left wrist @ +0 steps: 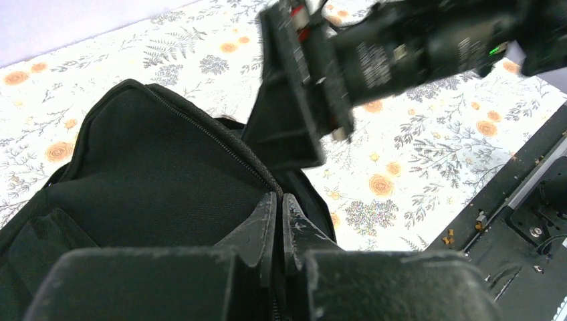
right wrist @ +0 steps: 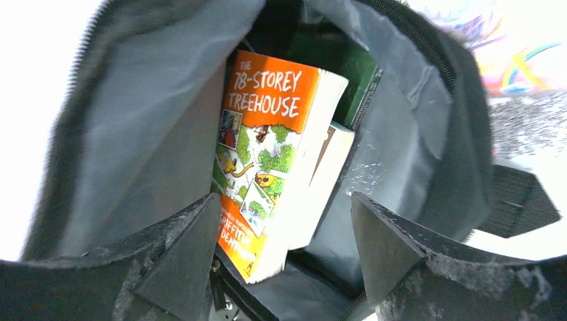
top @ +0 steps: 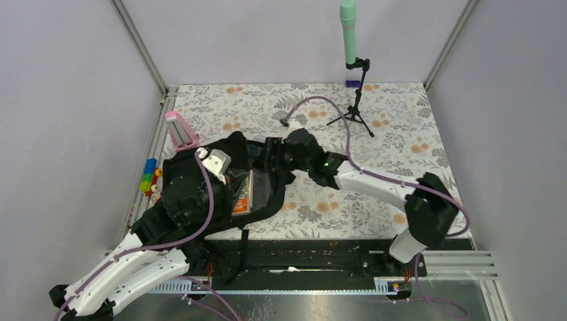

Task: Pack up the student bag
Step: Place the book in the student bag, then zip the student bag at the center of the board.

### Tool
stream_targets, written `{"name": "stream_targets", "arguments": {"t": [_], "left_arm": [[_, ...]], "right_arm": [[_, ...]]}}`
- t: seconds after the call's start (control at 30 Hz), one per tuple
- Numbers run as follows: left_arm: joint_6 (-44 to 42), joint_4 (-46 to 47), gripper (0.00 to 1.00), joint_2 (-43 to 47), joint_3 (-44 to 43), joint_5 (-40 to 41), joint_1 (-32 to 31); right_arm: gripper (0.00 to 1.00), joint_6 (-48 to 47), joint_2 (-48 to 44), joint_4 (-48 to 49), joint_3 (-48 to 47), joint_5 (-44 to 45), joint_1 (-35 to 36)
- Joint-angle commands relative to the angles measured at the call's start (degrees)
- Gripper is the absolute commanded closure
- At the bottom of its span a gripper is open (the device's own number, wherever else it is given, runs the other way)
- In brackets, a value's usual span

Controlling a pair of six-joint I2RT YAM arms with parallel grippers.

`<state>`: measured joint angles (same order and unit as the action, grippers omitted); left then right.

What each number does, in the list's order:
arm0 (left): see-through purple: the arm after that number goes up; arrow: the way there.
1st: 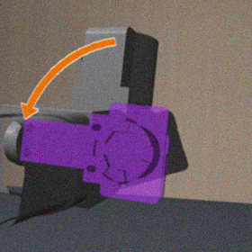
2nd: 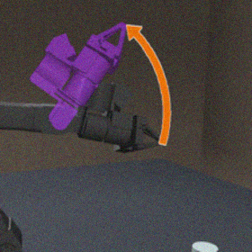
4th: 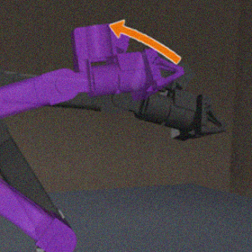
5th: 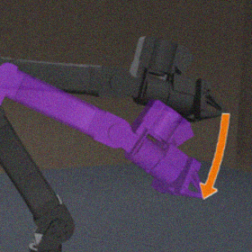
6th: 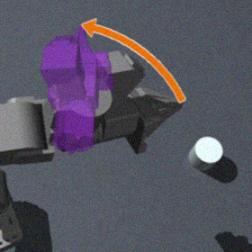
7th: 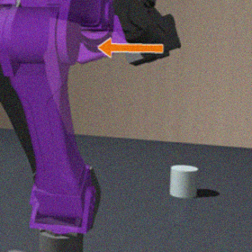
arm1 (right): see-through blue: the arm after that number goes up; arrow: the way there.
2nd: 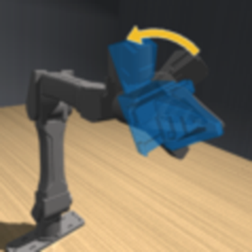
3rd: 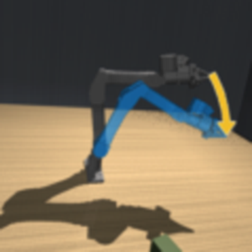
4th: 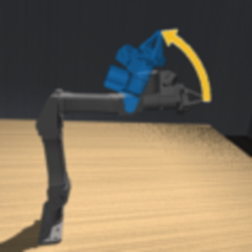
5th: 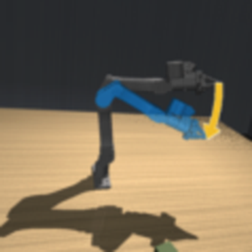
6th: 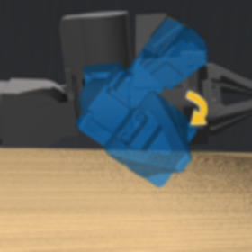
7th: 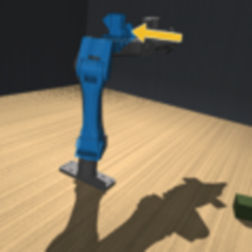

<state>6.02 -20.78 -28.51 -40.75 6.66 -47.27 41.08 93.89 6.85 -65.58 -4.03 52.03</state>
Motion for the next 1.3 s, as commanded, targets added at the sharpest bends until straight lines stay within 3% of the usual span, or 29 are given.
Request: {"name": "stream_targets", "arguments": {"t": [0.0,0.13,0.17,0.2,0.3,0.37,0.47,0.6,0.7,0.83,0.97,1.13,1.27], "left_arm": [[0.57,5.58,1.00,-1.71,-1.83,-2.09,0.07],[0.76,4.39,1.00,-4.47,-2.87,-4.10,0.07],[0.70,3.74,0.95,-5.31,-3.35,-5.30,0.07],[0.62,3.28,0.85,-6.07,-3.85,-6.21,0.11],[0.48,2.97,0.42,-7.14,-4.53,-10.40,0.07],[0.70,3.80,0.22,-6.53,-4.28,-11.82,0.17],[1.94,5.98,0.02,-4.27,-3.21,-11.19,0.99],[3.73,2.99,0.01,-3.60,-3.86,-3.85,5.28],[5.39,-1.62,0.01,-5.89,-5.84,1.32,10.05],[7.44,-5.03,0.01,-9.25,-6.75,0.18,18.26],[9.93,-5.82,0.01,-11.00,-6.37,-2.19,25.02],[10.19,-6.79,0.01,-11.02,-6.64,0.39,26.69],[10.18,-7.48,0.01,-9.83,-5.98,2.00,26.70]], "right_arm": [[0.22,-8.19,-9.42,0.72,4.91,-0.34,-2.29],[0.22,-14.17,-18.16,-1.38,10.02,2.58,-3.86],[0.22,-15.62,-20.11,-1.54,11.75,3.03,-3.87],[0.22,-16.71,-22.22,-1.53,13.23,3.62,-3.87],[0.22,-18.24,-28.27,-0.16,17.61,5.25,-3.87],[0.22,-18.70,-31.97,1.49,20.46,5.30,-3.87],[0.22,-18.83,-35.58,2.16,22.44,4.03,-3.78],[0.24,-20.25,-35.07,0.45,20.18,-3.69,-2.70],[0.25,-24.37,-31.49,-2.05,16.72,-4.66,2.12],[0.31,-26.89,-25.36,-3.14,12.20,-4.51,9.01],[0.32,-28.88,-21.49,2.16,12.61,-1.35,16.66],[0.43,-35.99,-15.80,9.71,14.56,3.25,23.95],[0.44,-42.26,-12.03,14.80,16.48,5.83,27.39]]}}
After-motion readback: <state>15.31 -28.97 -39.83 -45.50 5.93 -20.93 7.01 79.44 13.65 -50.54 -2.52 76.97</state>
